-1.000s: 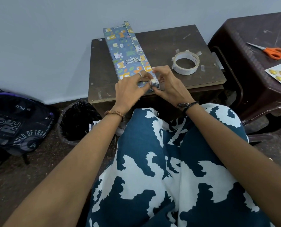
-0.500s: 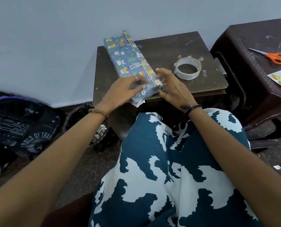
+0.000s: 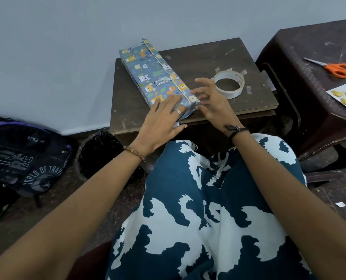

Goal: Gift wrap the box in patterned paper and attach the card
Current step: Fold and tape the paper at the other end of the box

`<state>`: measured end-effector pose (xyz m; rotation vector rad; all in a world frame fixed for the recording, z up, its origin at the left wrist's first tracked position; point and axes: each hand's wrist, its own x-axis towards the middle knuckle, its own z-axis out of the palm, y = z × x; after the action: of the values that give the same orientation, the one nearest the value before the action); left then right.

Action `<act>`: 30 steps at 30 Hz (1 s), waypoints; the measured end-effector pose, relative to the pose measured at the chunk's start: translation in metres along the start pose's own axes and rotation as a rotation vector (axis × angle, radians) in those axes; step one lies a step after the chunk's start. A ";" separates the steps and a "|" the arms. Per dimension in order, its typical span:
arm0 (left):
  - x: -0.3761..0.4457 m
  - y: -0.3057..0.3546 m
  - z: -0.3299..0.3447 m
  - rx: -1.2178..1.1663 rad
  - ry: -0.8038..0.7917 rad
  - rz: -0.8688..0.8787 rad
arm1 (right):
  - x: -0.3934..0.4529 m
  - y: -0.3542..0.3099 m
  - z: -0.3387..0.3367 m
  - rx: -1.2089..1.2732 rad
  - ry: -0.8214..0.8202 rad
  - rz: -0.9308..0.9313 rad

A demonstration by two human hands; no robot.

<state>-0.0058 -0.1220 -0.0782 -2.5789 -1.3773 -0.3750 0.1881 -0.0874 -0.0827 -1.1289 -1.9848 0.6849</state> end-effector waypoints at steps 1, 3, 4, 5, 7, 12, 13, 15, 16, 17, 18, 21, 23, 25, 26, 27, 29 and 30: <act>0.004 0.005 0.002 0.034 0.005 -0.031 | 0.000 0.001 -0.001 0.015 -0.003 0.010; 0.010 0.012 0.005 0.066 0.061 -0.079 | -0.002 0.001 -0.004 0.045 -0.009 0.029; 0.013 0.014 0.006 0.066 0.106 -0.088 | -0.003 0.000 -0.005 0.054 -0.009 0.039; 0.015 0.016 0.007 0.066 0.152 -0.089 | -0.004 0.000 -0.007 0.058 -0.011 0.050; 0.017 0.016 0.007 0.069 0.228 -0.076 | -0.006 -0.001 -0.009 0.054 -0.008 0.080; 0.018 0.014 0.012 0.046 0.275 -0.071 | -0.008 -0.003 -0.017 -0.161 0.230 0.086; 0.018 0.014 0.013 0.051 0.277 -0.075 | -0.007 -0.003 -0.019 -0.216 0.314 0.086; 0.019 0.014 0.016 0.067 0.283 -0.074 | -0.006 -0.001 -0.023 -0.288 0.464 0.104; 0.019 0.014 0.017 0.070 0.287 -0.074 | -0.005 0.002 -0.025 -0.312 0.519 0.126; 0.020 0.015 0.017 0.070 0.295 -0.079 | -0.004 0.003 -0.027 -0.339 0.564 0.151; 0.021 0.016 0.017 0.073 0.307 -0.090 | -0.003 0.006 -0.029 -0.376 0.598 0.176; 0.025 0.022 0.015 0.088 0.346 -0.161 | 0.000 0.012 -0.036 -0.526 0.600 0.285; 0.026 0.026 0.013 0.045 0.366 -0.214 | 0.001 0.016 -0.041 -0.577 0.539 0.371; 0.026 0.027 0.012 -0.001 0.361 -0.235 | 0.006 0.016 -0.040 -0.571 0.476 0.369; 0.026 0.027 0.012 -0.013 0.355 -0.238 | 0.009 0.015 -0.036 -0.575 0.447 0.320; 0.027 0.027 0.012 -0.022 0.346 -0.240 | 0.012 0.014 -0.030 -0.601 0.423 0.243; 0.027 0.026 0.012 -0.029 0.338 -0.246 | 0.017 0.013 -0.016 -0.702 0.331 0.128; 0.027 0.026 0.011 -0.024 0.342 -0.249 | 0.018 0.014 -0.011 -0.749 0.263 0.122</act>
<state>0.0320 -0.1115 -0.0816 -2.2253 -1.5663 -0.8309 0.1973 -0.0637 -0.0804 -1.6765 -1.9896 -0.1918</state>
